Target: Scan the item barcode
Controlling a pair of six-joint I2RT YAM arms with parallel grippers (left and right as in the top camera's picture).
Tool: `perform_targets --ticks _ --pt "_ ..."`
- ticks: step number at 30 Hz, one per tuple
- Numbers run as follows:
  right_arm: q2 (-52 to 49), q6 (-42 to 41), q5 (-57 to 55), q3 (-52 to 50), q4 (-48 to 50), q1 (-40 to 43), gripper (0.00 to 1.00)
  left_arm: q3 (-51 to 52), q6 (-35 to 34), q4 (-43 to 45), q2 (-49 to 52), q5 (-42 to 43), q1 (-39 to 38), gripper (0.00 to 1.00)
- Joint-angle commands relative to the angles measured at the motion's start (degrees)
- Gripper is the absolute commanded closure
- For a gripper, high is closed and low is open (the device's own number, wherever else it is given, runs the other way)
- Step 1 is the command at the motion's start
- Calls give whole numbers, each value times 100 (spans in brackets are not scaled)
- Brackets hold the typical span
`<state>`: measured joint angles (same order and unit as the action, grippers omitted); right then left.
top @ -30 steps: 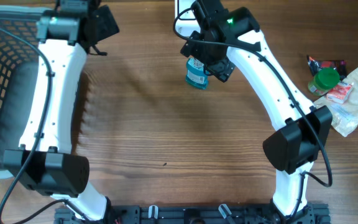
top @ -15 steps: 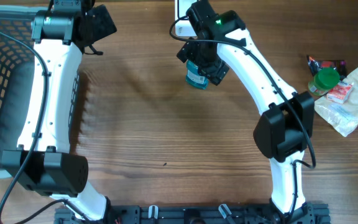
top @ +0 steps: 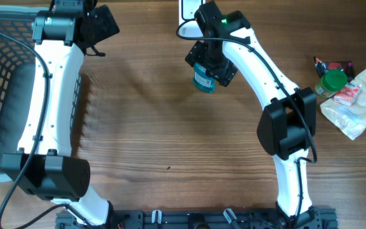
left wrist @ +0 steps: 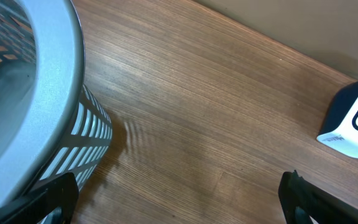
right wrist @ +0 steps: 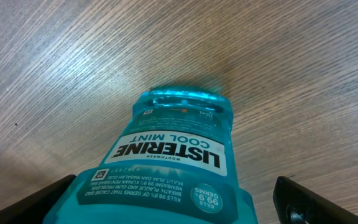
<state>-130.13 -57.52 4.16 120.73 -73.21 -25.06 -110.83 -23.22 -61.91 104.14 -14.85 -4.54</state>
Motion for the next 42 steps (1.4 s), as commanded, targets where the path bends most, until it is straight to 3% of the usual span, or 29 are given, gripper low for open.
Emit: perform_targets --ticks 1,8,19,25,27,29,42 --pt "-168 151 -216 46 -175 0 1 26 44 4 -63 50 15 0" --pt "-166 275 -452 46 -612 0 3 26 46 13 -63 48 22 0" --pt "-166 1161 -498 240 -730 2 3 26 46 22 -63 50 20 0" --pt "-166 1683 -404 304 -732 0 12 26 44 22 -63 50 15 0" --pt "-166 1832 -409 304 -782 0 11 26 44 20 -63 50 15 0" --pt "-166 2024 -411 304 -839 0 1 26 44 20 -63 50 15 0" --pt "-166 2304 -754 428 -1196 0 0 26 24 20 -63 52 15 0"
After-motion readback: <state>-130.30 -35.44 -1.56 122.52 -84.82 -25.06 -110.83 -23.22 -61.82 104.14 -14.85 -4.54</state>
